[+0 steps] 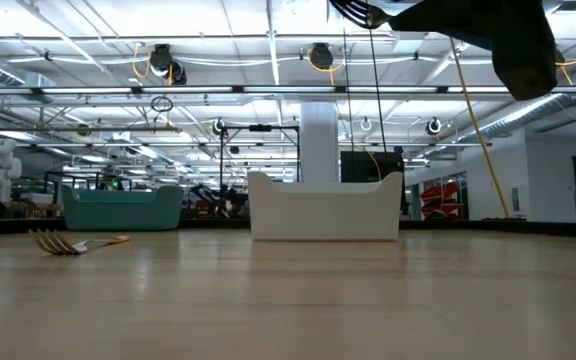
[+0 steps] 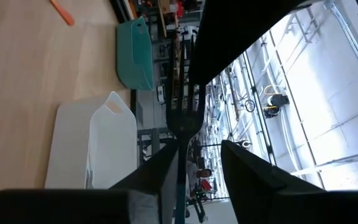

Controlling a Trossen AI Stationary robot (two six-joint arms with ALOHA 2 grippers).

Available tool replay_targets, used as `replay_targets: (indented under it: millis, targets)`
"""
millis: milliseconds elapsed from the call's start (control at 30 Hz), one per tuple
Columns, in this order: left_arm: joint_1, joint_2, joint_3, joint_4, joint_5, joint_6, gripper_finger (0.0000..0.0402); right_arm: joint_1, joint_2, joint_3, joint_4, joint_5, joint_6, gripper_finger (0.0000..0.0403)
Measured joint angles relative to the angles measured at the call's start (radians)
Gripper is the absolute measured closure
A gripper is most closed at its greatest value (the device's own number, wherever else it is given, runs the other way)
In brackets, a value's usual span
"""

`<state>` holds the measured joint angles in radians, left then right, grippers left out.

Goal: Sort silverware by color (type)
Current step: Put the blue fork into the black bin

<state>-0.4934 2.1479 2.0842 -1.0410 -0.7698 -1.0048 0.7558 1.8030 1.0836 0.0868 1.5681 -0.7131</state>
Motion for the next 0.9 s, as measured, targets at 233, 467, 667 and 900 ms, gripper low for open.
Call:
replay_targets:
  millis: [233,467,667,900]
  targets:
    - [0.000,0.000,0.000,-0.001,0.000,0.000,0.0385,-0.003,0.000,0.000,-0.007,0.002,-0.007,0.0277]
    - [0.000,0.000,0.000,-0.001,0.000,0.008,0.0385,-0.019,0.000,0.000,-0.054,0.002,0.021,0.0293]
    - [0.000,0.000,0.008,-0.002,0.002,0.024,0.0385,-0.022,0.000,0.000,-0.126,0.004,0.074,0.0291]
    - [0.000,-0.001,0.016,-0.001,0.003,0.023,0.0385,-0.022,0.000,0.000,-0.123,0.004,0.079,0.0312]
